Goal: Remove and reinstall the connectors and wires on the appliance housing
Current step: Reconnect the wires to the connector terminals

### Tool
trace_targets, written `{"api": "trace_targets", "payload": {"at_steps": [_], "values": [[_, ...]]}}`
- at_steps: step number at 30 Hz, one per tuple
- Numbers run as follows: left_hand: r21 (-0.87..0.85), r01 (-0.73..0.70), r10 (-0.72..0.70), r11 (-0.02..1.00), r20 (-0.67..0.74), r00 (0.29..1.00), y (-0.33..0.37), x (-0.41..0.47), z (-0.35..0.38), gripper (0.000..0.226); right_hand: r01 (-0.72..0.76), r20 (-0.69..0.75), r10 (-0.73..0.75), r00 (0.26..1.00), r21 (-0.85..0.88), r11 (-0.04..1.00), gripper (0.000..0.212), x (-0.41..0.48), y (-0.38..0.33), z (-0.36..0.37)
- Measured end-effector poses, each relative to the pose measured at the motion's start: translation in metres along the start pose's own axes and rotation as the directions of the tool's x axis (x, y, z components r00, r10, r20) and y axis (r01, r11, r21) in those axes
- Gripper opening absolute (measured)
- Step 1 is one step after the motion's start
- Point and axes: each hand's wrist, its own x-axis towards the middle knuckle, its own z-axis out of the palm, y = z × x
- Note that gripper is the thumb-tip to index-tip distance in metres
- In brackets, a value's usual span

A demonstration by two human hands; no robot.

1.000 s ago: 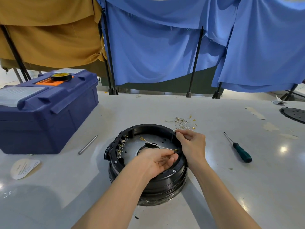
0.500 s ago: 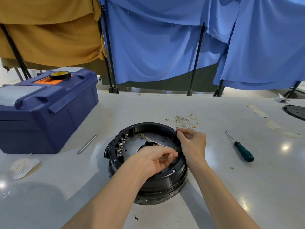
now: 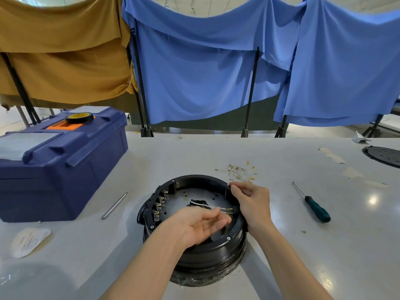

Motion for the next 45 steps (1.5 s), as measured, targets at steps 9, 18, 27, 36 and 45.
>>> {"api": "trace_targets", "payload": {"at_steps": [9,18,27,36,45], "values": [[0.154,-0.057,0.066,0.986,-0.057,0.996,0.004,-0.007,-0.002,0.016,-0.035,0.078,0.035,0.996,0.005,0.999,0.010,0.001,-0.001,-0.006],[0.895,-0.218,0.764,0.389,-0.182,0.619,0.039,-0.033,-0.044,0.039,-0.059,0.142,0.073,0.987,-0.097,0.994,0.026,0.012,-0.002,-0.015],[0.942,-0.277,0.795,0.191,0.018,0.606,0.036,0.001,-0.077,0.045,-0.072,0.244,0.109,0.964,-0.156,0.985,0.022,0.022,-0.010,-0.059],[0.936,-0.294,0.727,0.192,0.065,0.683,0.034,0.019,-0.059,0.027,-0.077,0.289,0.121,0.950,-0.160,0.984,0.015,0.044,-0.010,-0.065],[0.972,-0.197,0.761,0.132,0.028,0.648,0.044,0.029,-0.056,0.020,0.208,0.383,-0.003,0.924,-0.495,0.843,0.024,0.097,0.010,-0.031]]}}
